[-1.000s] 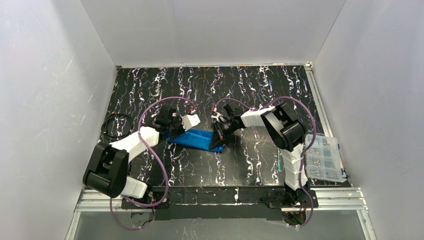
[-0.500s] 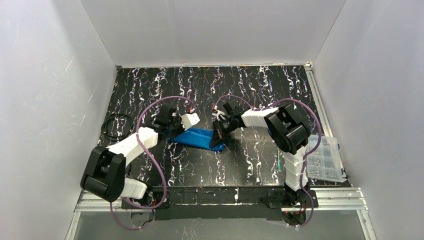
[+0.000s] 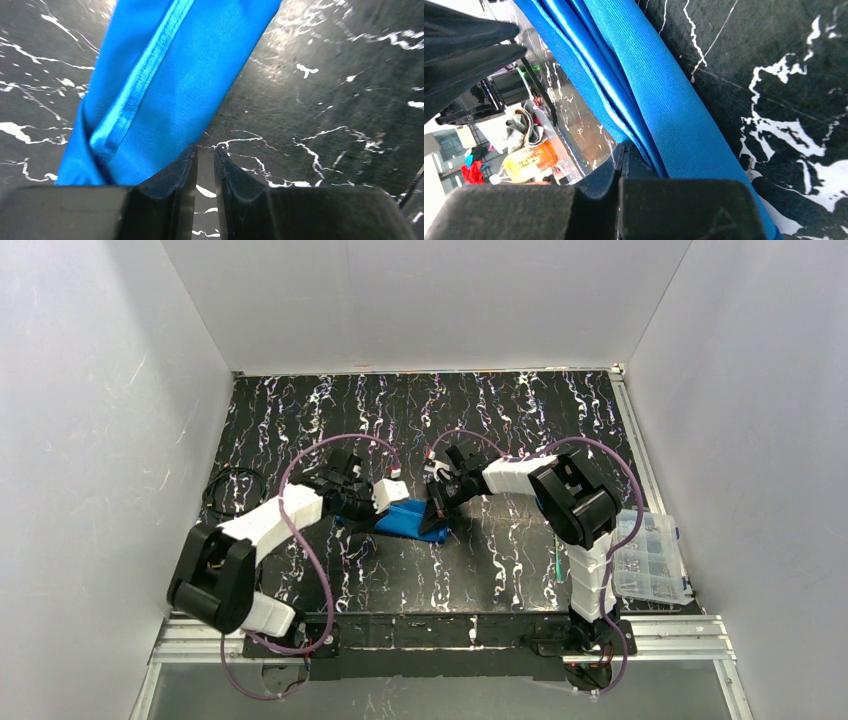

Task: Fold the napkin into a case and place the utensils inside
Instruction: Smooth out the smaller rectangle-folded napkin at the center of the board.

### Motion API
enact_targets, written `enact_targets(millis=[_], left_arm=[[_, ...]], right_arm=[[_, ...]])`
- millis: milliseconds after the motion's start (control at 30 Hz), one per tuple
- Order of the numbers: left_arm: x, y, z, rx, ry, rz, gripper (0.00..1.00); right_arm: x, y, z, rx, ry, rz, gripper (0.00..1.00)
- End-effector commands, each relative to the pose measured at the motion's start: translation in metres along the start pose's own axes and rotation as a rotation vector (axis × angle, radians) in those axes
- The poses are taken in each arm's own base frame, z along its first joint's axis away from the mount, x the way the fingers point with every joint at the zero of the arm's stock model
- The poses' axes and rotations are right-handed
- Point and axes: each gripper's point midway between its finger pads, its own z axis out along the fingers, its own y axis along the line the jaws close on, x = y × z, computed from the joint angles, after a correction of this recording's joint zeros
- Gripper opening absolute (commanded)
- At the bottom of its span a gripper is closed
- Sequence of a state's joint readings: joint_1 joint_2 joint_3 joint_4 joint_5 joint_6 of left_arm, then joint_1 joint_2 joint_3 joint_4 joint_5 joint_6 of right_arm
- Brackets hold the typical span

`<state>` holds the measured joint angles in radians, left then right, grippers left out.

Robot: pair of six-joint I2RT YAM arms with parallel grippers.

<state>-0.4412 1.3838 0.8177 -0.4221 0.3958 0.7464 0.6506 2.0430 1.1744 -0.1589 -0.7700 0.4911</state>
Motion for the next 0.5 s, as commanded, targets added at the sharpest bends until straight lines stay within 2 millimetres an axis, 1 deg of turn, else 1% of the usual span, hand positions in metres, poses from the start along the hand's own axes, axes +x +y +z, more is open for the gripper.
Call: enact_targets(millis=[0, 133, 233, 333, 400, 467], left_arm=[[0.020, 0.008, 0.012, 0.006, 0.082, 0.036, 0.17], [0.023, 0.021, 0.019, -0.006, 0.113, 0.023, 0.17], [0.025, 0.021, 0.022, 0.000, 0.122, 0.006, 0.17], [0.033, 0.022, 0.023, 0.000, 0.138, -0.014, 0.17], [0.032, 0.023, 0.020, 0.004, 0.127, -0.027, 0.17], [0.023, 0.022, 0.011, 0.023, 0.097, -0.041, 0.17]], right_arm=[[-0.004, 0.008, -0.002, -0.002, -0.021, -0.028, 0.01], [-0.002, 0.007, -0.002, -0.006, -0.017, -0.030, 0.01], [0.002, 0.006, -0.002, -0.012, -0.008, -0.028, 0.01], [0.005, 0.006, -0.003, -0.018, 0.000, -0.032, 0.01], [0.007, 0.007, -0.003, -0.023, 0.005, -0.032, 0.01], [0.007, 0.008, -0.003, -0.030, 0.008, -0.034, 0.01]])
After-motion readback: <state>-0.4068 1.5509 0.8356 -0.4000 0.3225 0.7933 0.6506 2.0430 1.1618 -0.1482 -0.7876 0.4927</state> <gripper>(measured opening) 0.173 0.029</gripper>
